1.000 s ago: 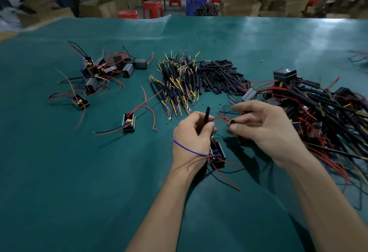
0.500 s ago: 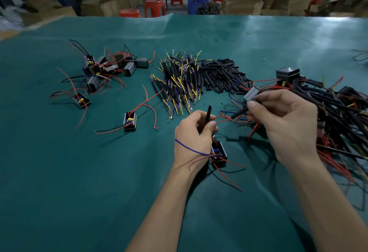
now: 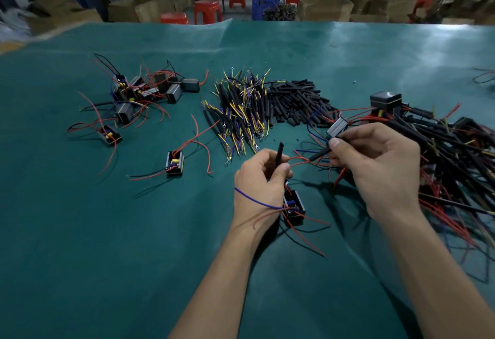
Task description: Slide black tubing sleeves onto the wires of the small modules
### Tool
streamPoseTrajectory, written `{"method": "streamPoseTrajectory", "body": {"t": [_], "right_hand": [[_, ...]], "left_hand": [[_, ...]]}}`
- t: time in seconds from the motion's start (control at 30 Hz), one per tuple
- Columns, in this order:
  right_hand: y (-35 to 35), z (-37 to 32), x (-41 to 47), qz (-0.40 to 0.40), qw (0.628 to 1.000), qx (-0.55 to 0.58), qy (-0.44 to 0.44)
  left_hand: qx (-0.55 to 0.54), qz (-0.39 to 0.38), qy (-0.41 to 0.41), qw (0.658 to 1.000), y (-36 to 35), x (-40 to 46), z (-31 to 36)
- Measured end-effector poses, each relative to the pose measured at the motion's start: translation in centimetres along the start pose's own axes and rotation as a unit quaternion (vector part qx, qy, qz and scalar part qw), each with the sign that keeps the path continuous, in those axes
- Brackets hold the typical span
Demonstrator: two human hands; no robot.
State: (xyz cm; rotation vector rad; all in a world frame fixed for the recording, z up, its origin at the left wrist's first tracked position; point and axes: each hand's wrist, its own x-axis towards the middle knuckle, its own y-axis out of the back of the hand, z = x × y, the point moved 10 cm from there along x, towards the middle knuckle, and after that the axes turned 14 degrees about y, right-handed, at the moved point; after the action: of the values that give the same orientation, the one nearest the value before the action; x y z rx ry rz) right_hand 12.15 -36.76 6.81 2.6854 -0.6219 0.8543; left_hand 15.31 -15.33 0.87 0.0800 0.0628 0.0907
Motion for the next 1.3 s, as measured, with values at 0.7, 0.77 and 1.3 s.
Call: {"method": "streamPoseTrajectory", "body": {"t": [0.7,0.77,1.3], "right_hand": [[-3.3,0.9,-1.7,-0.010,0.981,0.161,-0.109],[-3.6,0.8,-1.8,-0.025,0.985,0.144,-0.096],[-3.5,0.4,-1.7,-0.015,0.992,0.115,-0.044]], "left_hand": [[-0.016,0.007,-0.014,1.000,0.5,-0.3,0.7],[-0.017,0.011,-0.014,1.000,0.6,-0.3,0.6],[-0.006,0.017,-0.015,1.000,0.6,-0.3,0.7]]}}
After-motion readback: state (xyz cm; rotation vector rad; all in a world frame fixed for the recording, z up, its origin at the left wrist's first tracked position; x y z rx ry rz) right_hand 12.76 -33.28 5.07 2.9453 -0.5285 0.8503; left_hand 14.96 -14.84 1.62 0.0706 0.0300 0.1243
